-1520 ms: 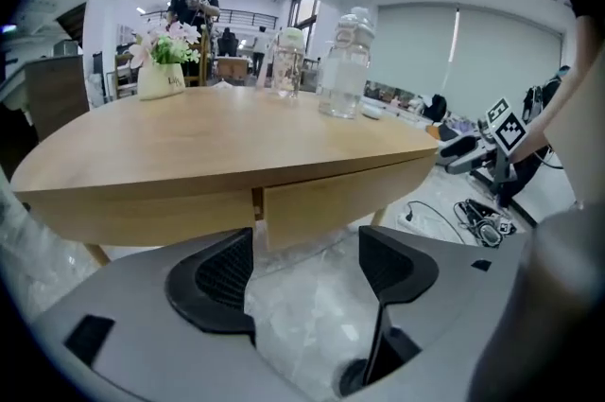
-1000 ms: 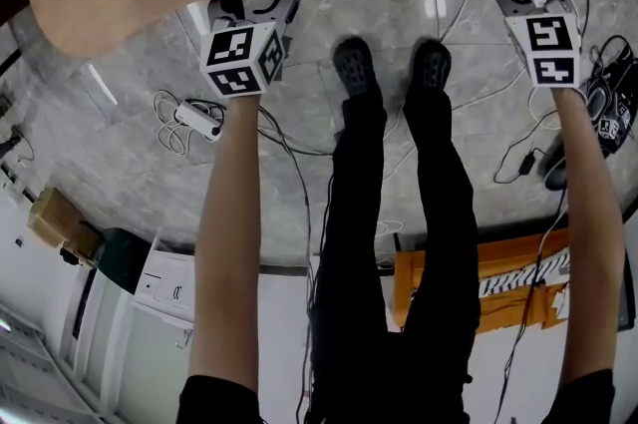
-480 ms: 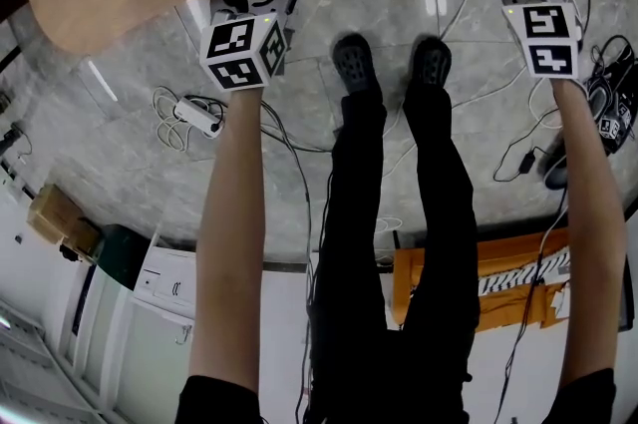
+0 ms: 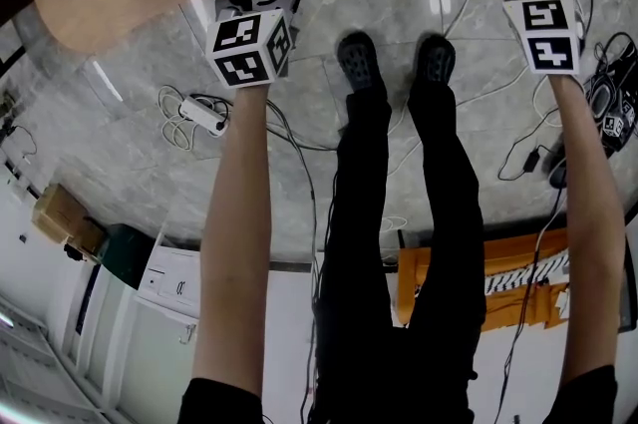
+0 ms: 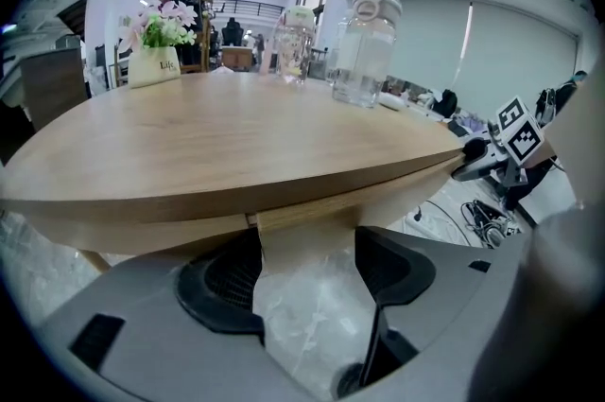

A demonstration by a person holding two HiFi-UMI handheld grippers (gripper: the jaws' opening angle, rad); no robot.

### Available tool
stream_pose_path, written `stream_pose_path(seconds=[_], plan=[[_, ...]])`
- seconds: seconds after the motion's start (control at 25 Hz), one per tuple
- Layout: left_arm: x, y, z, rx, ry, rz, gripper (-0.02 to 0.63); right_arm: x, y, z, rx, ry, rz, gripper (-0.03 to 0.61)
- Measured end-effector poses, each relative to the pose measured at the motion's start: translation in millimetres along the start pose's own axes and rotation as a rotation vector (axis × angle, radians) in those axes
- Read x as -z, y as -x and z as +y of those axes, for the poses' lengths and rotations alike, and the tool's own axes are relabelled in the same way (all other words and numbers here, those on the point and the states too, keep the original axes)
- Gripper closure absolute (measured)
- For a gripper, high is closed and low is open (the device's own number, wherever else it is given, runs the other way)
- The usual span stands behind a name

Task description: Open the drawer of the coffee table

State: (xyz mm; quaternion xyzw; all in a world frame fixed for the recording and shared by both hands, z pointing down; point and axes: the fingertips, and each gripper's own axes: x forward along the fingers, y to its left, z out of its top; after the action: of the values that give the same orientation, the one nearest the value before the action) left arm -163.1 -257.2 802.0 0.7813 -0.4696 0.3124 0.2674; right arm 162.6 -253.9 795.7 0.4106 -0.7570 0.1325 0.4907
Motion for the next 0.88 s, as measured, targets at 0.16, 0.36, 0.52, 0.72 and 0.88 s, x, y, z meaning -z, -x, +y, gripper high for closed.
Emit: stream_pose_path(seconds=[0.16,0.36,0.52,0.72,0.88], plan=[[13.0,7.9,-3.3,0.003,0.001,0.028,0.298,10.6,5.0,12.7,-0.021,-0.006,0.026,0.362],[32.7,22.2,-13.3,0.006,0.015,0.056,0.299,27.6,16.3,29.1,-0.045,-0.013,0.068,0.367],[51.5,35.7,-23.2,0.006,0.025,0.086,0.299,43.9,27.2,45.0,-0.059,-0.023,0.1,0.368],[71.6,53.6,-33.0,0.013,0.03,0.112,0.301,60.9,40.6,65.2,-0.083,-0.031,0.118,0.371],[85.4,62.8,-41.4,0.015,0.035,0.128,0.302,73.1,48.7,75.8,-0.091,-0.032,0.131,0.373]])
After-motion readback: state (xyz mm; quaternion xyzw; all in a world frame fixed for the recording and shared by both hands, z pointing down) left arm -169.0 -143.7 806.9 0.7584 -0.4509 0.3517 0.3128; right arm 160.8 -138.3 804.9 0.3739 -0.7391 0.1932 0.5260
